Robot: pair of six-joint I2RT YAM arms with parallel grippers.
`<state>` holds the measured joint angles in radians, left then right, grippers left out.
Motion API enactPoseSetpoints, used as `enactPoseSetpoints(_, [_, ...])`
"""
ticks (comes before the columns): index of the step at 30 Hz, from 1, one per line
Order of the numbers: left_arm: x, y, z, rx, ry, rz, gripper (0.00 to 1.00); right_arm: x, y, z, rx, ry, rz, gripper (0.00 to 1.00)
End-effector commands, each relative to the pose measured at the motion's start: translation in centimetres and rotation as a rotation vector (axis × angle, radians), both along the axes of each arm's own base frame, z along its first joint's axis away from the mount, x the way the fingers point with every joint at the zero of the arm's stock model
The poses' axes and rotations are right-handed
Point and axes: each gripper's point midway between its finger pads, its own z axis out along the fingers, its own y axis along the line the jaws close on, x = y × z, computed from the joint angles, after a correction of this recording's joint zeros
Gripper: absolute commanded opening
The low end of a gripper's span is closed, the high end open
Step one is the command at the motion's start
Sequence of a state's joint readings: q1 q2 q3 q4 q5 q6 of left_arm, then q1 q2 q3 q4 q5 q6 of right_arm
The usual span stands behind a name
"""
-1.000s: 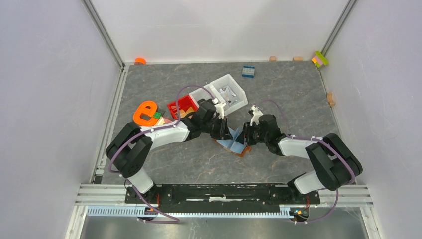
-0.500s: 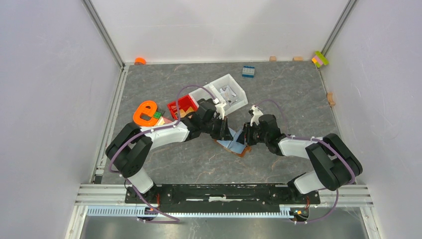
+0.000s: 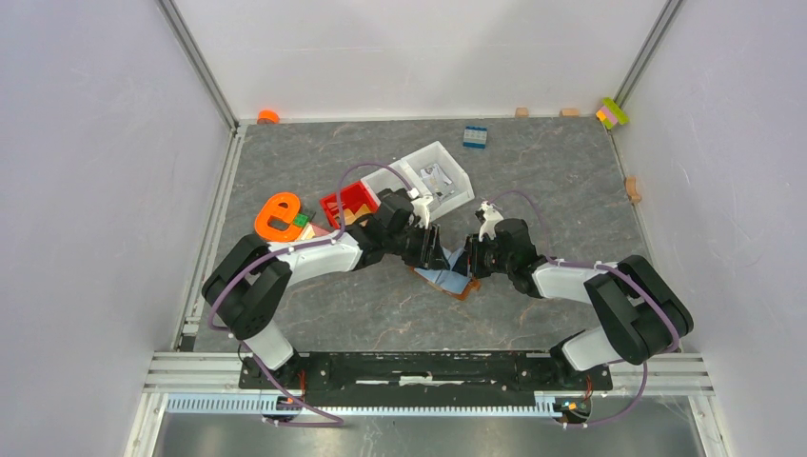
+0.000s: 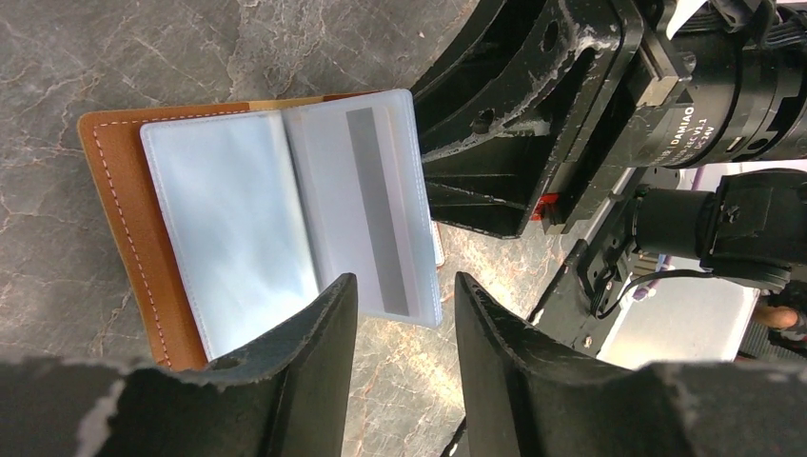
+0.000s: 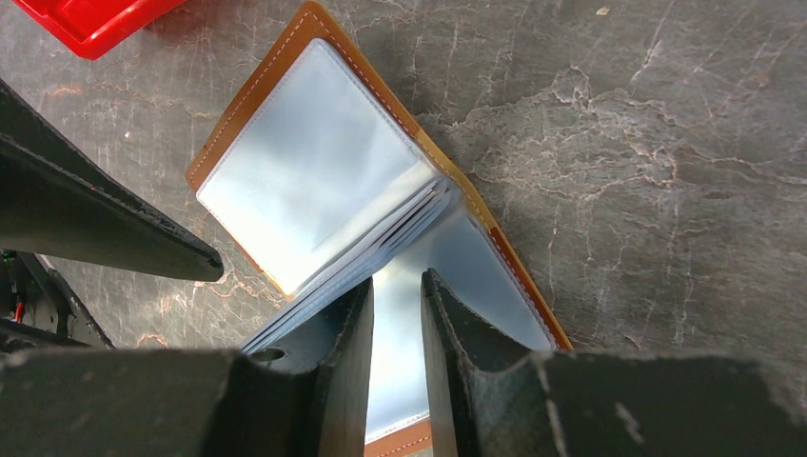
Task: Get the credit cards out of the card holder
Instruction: Remove the credit card from the card holder.
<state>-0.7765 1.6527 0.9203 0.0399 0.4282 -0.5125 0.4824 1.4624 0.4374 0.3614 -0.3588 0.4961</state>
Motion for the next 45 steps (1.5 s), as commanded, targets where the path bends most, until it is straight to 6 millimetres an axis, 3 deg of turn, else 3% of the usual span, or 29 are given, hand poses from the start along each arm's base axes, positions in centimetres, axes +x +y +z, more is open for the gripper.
enactPoseSetpoints(1, [0.4, -0.7, 0.5, -0.01, -0.028, -0.029, 0.46, 1.0, 0.6, 1.6, 0.021, -0.052, 0.01, 0.3])
enactPoseSetpoints(6, [0.1, -0.9, -0.3, 0.015, -0.005, -0.046, 0.45, 1.0, 0.6, 1.6, 0.02, -0.053, 0.012, 0.3])
enactPoseSetpoints(12, [0.1, -1.1, -0.1, 0.015, -0.011, -0.051, 0.54, 0.9, 0.6, 1.6, 0.02, -0.051, 0.011, 0.3])
enactPoseSetpoints(19, [0.1, -1.2, -0.1, 0.013, -0.012, -0.055, 0.55, 1.0, 0.7, 1.6, 0.019, -0.05, 0.011, 0.3])
enactPoseSetpoints(25, [0.1, -1.2, 0.0, 0.01, -0.009, -0.057, 0.28, 1.0, 0.7, 1.5, 0.019, -0.05, 0.012, 0.3])
enactPoseSetpoints(33, [-0.4, -1.4, 0.9, -0.059, 0.033, -0.08, 0.32, 1.0, 0.7, 1.5, 0.019, -0.048, 0.014, 0.3])
enactPoseSetpoints(42, [0.3, -0.8, 0.4, -0.059, 0.056, -0.042, 0.26, 0.9, 0.7, 1.5, 0.019, -0.048, 0.016, 0.3])
enactPoseSetpoints(45, [0.4, -0.6, 0.2, -0.04, 0.052, -0.035, 0.28, 1.0, 0.7, 1.5, 0.019, -0.049, 0.015, 0.3])
